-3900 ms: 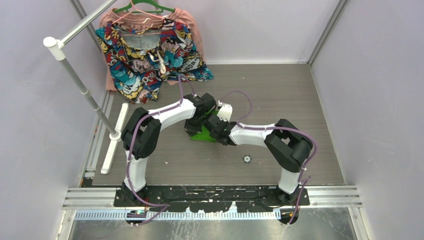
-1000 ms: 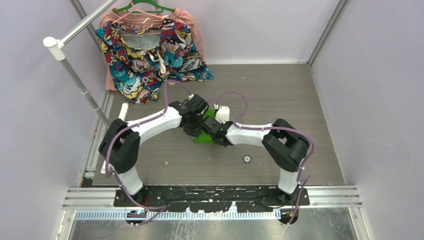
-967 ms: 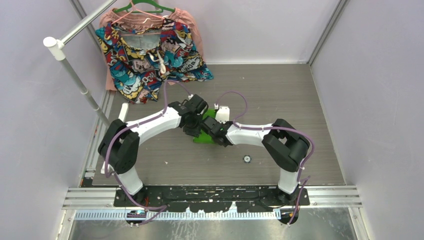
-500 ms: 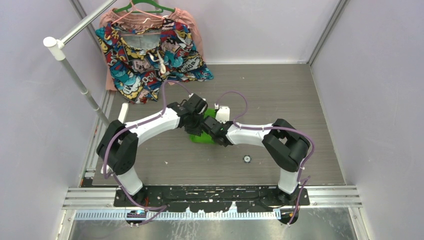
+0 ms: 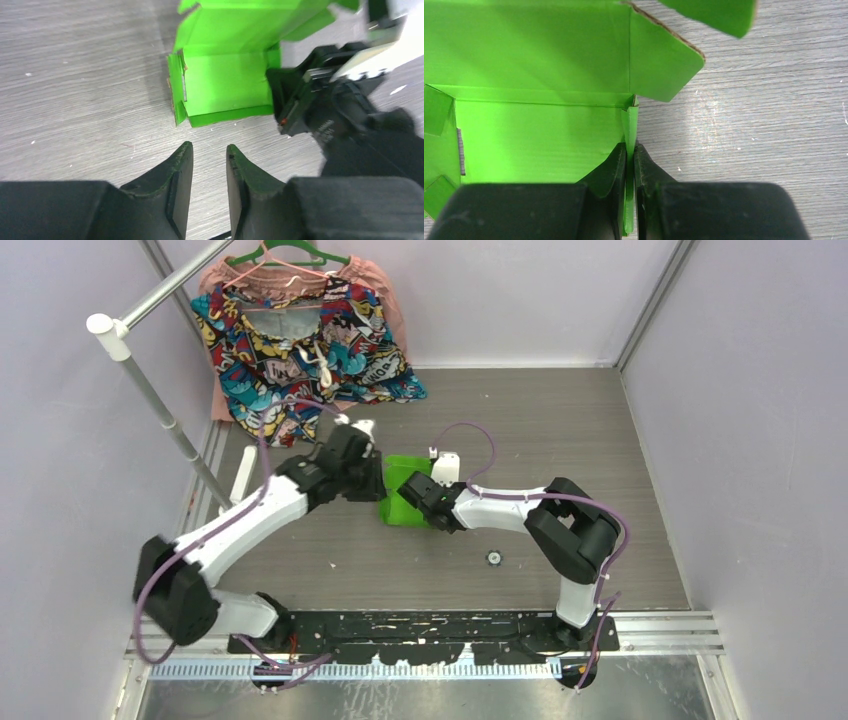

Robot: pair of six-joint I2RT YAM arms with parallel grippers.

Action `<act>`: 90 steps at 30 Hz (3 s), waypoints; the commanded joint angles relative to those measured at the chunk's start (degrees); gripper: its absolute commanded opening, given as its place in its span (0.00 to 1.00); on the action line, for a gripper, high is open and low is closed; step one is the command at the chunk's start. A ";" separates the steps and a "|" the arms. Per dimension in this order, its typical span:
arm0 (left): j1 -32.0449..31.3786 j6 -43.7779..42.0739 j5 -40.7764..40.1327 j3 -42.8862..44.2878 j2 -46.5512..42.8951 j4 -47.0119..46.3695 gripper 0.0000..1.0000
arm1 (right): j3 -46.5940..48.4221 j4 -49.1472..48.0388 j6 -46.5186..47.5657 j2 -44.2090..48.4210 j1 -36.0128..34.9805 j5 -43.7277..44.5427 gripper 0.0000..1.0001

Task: Fold the paper box
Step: Fold the paper box at the center of the board.

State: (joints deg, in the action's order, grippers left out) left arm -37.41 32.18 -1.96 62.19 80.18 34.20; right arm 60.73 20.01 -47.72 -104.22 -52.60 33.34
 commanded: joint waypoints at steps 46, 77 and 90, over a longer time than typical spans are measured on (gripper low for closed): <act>17.54 14.21 22.83 -13.10 7.82 -21.11 0.17 | -2.55 0.89 0.26 -0.94 0.39 -4.25 0.01; 16.93 14.97 26.29 -12.28 10.68 -25.65 0.19 | -2.42 0.13 0.26 -2.52 0.39 -5.39 0.01; 15.51 15.19 25.99 -10.51 12.20 -25.57 0.18 | -2.02 0.20 0.39 -2.82 0.38 -5.65 0.01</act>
State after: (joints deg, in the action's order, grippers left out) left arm -21.02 46.65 22.79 49.17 91.83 10.94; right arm 59.88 18.00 -47.46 -103.88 -52.27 32.25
